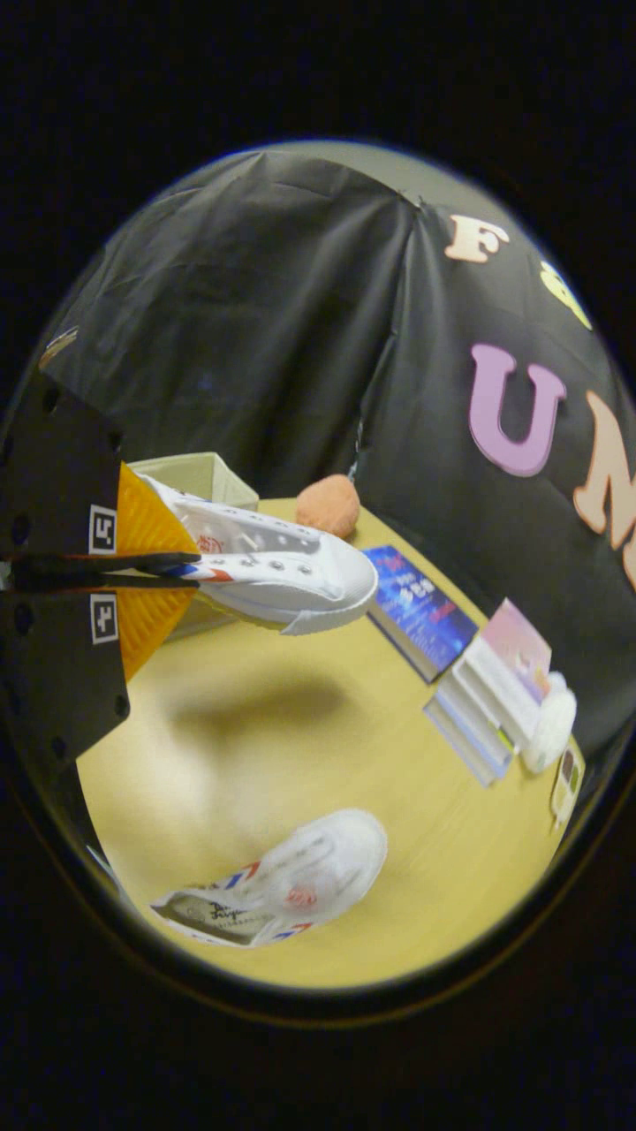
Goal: Open the storage box then place both shoes into the box .Put the left shoe in first, then the right shoe, with the right side of both shoes facing outward in a uniform manner.
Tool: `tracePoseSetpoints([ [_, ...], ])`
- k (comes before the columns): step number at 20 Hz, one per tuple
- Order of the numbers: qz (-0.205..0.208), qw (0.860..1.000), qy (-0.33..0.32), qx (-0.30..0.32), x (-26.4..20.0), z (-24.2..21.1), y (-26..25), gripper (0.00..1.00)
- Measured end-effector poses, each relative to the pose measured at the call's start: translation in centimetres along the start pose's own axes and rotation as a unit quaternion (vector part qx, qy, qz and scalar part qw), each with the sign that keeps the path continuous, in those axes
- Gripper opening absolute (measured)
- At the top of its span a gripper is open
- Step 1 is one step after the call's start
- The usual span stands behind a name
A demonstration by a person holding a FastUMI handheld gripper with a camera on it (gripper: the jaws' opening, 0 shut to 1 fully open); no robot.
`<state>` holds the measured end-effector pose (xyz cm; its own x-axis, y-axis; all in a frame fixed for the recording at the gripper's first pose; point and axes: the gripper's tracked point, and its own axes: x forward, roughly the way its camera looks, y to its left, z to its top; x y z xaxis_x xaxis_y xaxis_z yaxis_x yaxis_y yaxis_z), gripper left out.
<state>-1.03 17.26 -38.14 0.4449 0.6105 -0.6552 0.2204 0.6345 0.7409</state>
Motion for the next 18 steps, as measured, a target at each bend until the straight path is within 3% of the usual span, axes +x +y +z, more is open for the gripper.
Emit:
tracePoseSetpoints([
  [6,0.074,0.992,0.045,-0.088,3.3,-5.4,11.1,0.02],
  [12,0.036,0.983,0.092,-0.155,10.0,-12.4,10.5,0.02],
  [14,0.037,0.982,0.104,-0.154,10.8,-14.1,10.5,0.02],
  [15,0.057,0.982,0.104,-0.144,11.1,-14.4,11.5,0.02],
  [18,0.042,0.984,0.110,-0.137,12.7,-14.0,10.6,0.02],
])
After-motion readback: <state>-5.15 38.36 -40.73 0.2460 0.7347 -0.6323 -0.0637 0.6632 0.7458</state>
